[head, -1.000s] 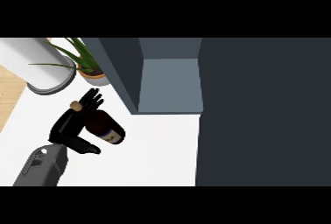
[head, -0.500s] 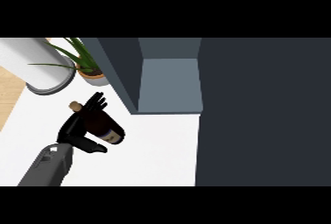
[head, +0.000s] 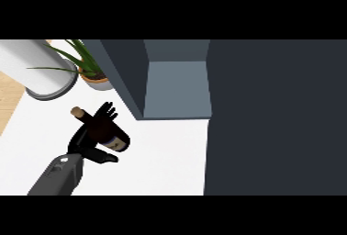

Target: Pick up the wine, place it into the cabinet and close the cabinet

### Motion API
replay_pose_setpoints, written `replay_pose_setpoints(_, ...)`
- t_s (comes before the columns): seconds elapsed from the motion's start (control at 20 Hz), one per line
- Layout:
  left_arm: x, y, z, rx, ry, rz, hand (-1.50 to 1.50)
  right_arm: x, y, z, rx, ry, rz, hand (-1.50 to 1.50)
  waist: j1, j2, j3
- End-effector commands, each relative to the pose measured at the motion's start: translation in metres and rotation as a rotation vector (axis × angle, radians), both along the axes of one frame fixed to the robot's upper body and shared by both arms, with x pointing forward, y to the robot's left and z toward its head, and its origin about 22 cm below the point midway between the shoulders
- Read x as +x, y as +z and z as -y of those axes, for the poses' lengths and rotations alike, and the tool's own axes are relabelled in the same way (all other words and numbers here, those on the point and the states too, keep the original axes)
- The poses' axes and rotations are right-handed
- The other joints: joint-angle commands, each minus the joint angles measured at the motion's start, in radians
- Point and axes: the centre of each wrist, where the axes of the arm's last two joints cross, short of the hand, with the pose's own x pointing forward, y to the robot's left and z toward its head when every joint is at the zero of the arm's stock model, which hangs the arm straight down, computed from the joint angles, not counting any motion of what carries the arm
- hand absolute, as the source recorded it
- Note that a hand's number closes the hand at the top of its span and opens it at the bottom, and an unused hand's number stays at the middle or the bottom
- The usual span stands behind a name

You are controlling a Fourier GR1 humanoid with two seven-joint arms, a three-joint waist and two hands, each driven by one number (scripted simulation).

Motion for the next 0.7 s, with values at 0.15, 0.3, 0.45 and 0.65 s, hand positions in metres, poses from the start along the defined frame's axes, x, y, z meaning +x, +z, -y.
replay_pose_setpoints(0.15,0.0,0.001,-0.008,-0.099,-0.08,0.023,-1.5,-0.002,-0.004,0.002,-0.008,0.018,0.003,-1.5,0.003,-0.001,0.001)
replay_pose_setpoints(0.3,0.002,0.002,-0.01,-0.111,-0.079,0.022,1.5,0.006,-0.016,-0.002,-0.001,0.001,0.018,-1.5,-0.001,0.002,0.0)
replay_pose_setpoints(0.45,-0.004,-0.009,0.008,-0.106,-0.082,0.018,1.5,-0.004,-0.004,0.004,-0.008,-0.019,0.008,-1.5,-0.005,0.002,0.0)
replay_pose_setpoints(0.65,-0.012,-0.012,-0.003,-0.118,-0.105,0.013,1.5,0.003,0.007,0.005,-0.012,-0.008,0.0,-1.5,0.0,0.002,-0.001)
